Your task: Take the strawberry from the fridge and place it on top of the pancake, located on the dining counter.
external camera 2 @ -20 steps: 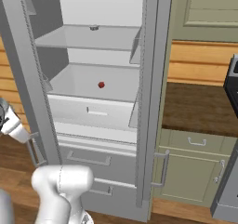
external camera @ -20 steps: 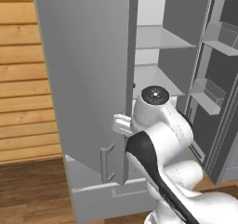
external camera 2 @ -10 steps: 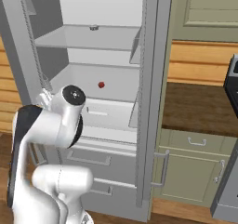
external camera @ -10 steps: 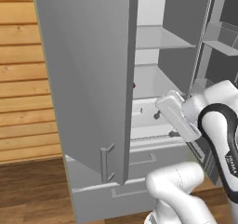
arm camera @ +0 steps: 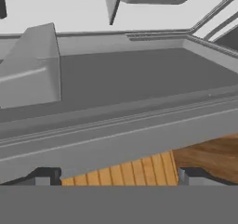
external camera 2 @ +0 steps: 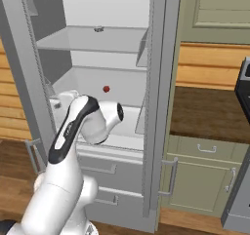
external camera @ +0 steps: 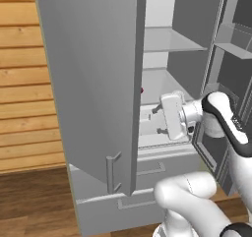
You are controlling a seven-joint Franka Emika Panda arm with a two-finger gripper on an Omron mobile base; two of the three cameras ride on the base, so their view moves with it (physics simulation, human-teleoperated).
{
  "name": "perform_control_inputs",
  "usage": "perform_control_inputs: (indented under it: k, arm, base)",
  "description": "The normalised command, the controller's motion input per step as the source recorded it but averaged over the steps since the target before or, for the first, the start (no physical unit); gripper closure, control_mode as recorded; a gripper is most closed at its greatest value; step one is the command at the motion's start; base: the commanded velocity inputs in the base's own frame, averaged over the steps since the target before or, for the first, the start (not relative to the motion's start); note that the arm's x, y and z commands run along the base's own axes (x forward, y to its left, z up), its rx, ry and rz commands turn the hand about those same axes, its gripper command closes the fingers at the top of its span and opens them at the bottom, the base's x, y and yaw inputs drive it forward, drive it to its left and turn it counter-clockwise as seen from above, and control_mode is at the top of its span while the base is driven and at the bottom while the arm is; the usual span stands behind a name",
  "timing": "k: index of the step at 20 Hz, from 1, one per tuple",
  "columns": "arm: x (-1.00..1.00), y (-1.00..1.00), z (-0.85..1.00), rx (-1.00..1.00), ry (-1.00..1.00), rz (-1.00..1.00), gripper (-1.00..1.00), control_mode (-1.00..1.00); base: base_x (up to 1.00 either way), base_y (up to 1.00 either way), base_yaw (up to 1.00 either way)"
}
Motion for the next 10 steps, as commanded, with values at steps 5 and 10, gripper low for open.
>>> perform_control_inputs:
  k: [5,10]
  arm:
    - [0.29,0.21,-0.02,0.01,0.00,0.06,-1.00,-1.00]
    - [0.71,0.54,-0.04,0.03,-0.03,0.21,-1.00,-1.00]
  base:
    - [0.00,0.00,0.00]
    - [0.00,0.00,0.00]
